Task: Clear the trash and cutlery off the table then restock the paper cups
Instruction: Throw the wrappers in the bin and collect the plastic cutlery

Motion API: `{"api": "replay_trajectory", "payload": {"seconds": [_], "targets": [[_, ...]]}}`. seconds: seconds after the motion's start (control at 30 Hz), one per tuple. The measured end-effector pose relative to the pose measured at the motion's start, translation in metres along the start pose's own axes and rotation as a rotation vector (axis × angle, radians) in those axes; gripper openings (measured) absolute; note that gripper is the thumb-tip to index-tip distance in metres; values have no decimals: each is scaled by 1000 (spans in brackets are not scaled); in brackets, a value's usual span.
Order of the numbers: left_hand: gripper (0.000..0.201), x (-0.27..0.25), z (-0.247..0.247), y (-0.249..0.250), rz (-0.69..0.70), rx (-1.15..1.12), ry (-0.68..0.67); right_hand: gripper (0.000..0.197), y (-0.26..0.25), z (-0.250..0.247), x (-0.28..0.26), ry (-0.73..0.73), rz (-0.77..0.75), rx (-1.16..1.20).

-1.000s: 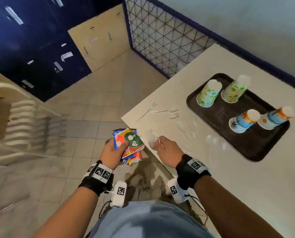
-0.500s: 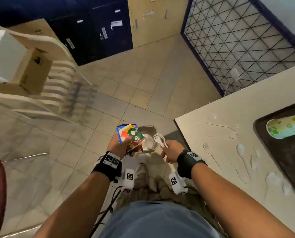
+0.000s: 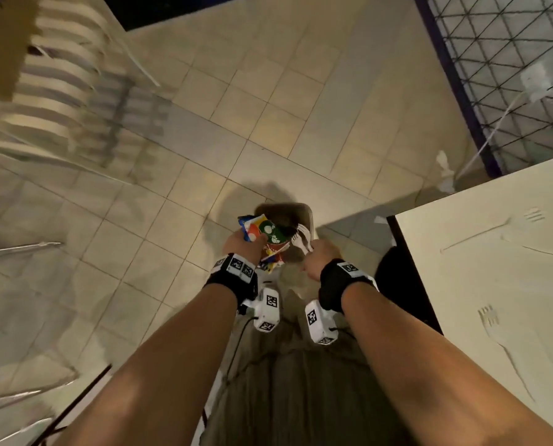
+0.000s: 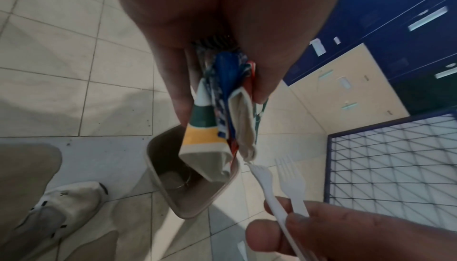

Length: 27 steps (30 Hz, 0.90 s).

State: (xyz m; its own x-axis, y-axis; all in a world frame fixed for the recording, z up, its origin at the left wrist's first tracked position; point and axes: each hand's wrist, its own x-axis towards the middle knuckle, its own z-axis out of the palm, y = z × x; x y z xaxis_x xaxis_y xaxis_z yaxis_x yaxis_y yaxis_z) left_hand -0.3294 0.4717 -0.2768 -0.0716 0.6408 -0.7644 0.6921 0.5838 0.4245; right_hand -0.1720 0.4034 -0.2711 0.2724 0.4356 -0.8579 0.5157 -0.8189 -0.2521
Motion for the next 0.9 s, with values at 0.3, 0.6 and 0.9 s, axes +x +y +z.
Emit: {"api": "replay_trajectory", "payload": {"seconds": [0.3, 0.6, 0.9], "targets": [[51, 35, 11, 10, -156, 39, -21, 46, -25, 7, 19, 47, -57, 186], [62, 85, 65, -13, -190, -17, -34, 38, 6, 37, 87, 35, -7, 180], [73, -29, -6, 28, -87, -180, -63, 47, -21, -23, -45, 77, -77, 285]]}}
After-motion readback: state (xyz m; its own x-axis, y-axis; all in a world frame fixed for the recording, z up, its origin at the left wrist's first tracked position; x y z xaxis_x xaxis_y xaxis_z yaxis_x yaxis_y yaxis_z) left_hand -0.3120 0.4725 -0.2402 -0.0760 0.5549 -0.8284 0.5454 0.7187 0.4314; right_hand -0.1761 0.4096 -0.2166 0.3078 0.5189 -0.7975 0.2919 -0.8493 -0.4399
